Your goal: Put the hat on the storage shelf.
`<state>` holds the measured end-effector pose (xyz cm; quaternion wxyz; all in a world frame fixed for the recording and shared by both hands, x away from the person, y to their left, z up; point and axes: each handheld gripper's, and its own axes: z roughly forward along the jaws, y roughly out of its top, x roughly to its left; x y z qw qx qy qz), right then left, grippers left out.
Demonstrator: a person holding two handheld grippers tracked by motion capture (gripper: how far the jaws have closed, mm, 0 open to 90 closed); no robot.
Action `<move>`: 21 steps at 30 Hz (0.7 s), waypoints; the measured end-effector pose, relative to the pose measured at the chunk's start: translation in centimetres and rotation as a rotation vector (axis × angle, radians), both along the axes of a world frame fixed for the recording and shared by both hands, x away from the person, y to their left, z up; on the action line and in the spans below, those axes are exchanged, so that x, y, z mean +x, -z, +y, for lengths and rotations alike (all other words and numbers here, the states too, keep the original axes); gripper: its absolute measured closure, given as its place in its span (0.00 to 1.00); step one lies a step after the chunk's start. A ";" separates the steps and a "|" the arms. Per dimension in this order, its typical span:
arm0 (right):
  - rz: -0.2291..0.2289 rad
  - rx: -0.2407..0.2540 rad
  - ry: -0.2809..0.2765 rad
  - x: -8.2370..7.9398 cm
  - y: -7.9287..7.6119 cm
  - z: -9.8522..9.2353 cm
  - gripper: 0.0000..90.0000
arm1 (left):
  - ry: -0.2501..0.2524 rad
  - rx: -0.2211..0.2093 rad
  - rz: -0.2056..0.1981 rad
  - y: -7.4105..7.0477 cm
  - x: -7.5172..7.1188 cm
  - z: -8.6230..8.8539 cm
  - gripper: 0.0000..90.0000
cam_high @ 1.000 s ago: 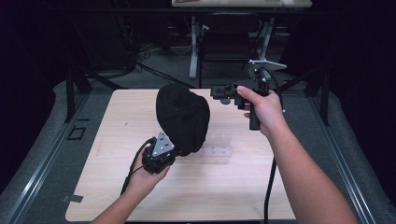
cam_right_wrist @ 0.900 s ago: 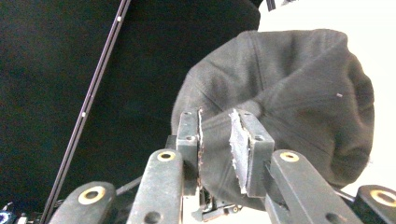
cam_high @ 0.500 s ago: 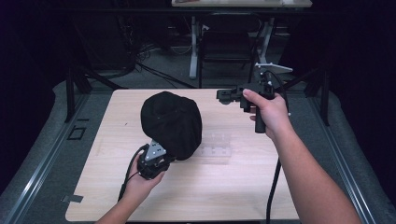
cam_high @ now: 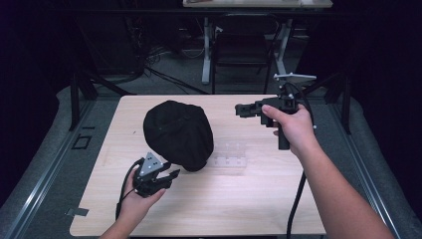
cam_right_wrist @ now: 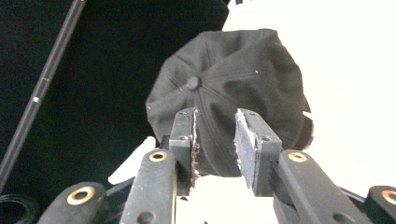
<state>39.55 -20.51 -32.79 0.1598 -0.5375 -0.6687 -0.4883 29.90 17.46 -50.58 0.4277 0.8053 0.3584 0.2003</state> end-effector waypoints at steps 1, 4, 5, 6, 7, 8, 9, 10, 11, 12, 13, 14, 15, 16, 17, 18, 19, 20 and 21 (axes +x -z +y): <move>0.000 0.000 0.000 0.0 0.0 0.0 0.75 | 0.000 0.000 0.000 0.0 0.0 0.0 0.61; -0.020 -0.043 0.013 -0.6 -0.1 -0.4 0.73 | -0.019 -0.005 0.007 0.4 -0.4 1.3 0.56; -0.027 -0.053 0.013 -0.8 -0.1 -0.5 0.73 | -0.019 -0.005 0.007 0.4 -0.4 1.3 0.54; -0.037 -0.065 0.012 -0.9 -0.1 -0.6 0.73 | -0.032 -0.005 0.008 0.7 -0.6 1.9 0.53; -0.041 -0.073 0.019 -1.1 -0.2 -0.6 0.72 | -0.037 -0.004 0.008 0.9 -0.6 2.3 0.52; -0.044 -0.081 0.017 -1.2 -0.1 -0.7 0.71 | -0.037 -0.004 0.008 0.9 -0.6 2.3 0.51; -0.044 -0.081 0.017 -1.2 -0.1 -0.7 0.71 | -0.045 -0.005 0.009 1.1 -0.7 2.6 0.51; -0.059 -0.115 0.023 -1.5 -0.1 -0.8 0.70 | -0.065 -0.008 0.007 1.5 -0.9 3.4 0.50; -0.059 -0.115 0.023 -1.5 -0.1 -0.8 0.70 | -0.065 -0.008 0.007 1.5 -0.9 3.4 0.49; -0.067 -0.135 0.026 -1.6 0.0 -0.8 0.69 | -0.074 -0.012 0.004 1.7 -0.9 3.7 0.49; -0.071 -0.149 0.027 -1.7 0.1 -0.8 0.68 | -0.081 -0.024 0.010 1.8 -0.9 4.1 0.48; -0.084 -0.189 0.033 -1.9 0.5 -0.8 0.65 | -0.088 -0.032 0.019 2.0 -0.9 4.4 0.48; -0.096 -0.215 0.036 -2.0 0.7 -0.9 0.63 | -0.096 -0.051 0.023 2.1 -0.9 4.7 0.48; -0.096 -0.215 0.036 -2.0 0.7 -0.9 0.63 | -0.101 -0.059 0.030 2.2 -0.9 4.9 0.48; -0.109 -0.235 0.042 -2.1 0.9 -0.9 0.62 | -0.102 -0.066 0.038 2.3 -0.9 5.2 0.48; -0.129 -0.264 0.051 -2.2 1.2 -0.9 0.61 | -0.103 -0.078 0.037 2.4 -0.9 5.3 0.48; -0.145 -0.319 0.049 -2.5 1.8 -0.8 0.59 | -0.106 -0.082 0.041 2.6 -0.9 5.5 0.48; -0.145 -0.319 0.049 -2.5 1.8 -0.8 0.59 | -0.110 -0.080 0.050 2.6 -0.9 5.6 0.48; -0.148 -0.335 0.054 -2.7 2.3 -0.8 0.58 | -0.119 -0.087 0.048 2.8 -0.8 5.8 0.48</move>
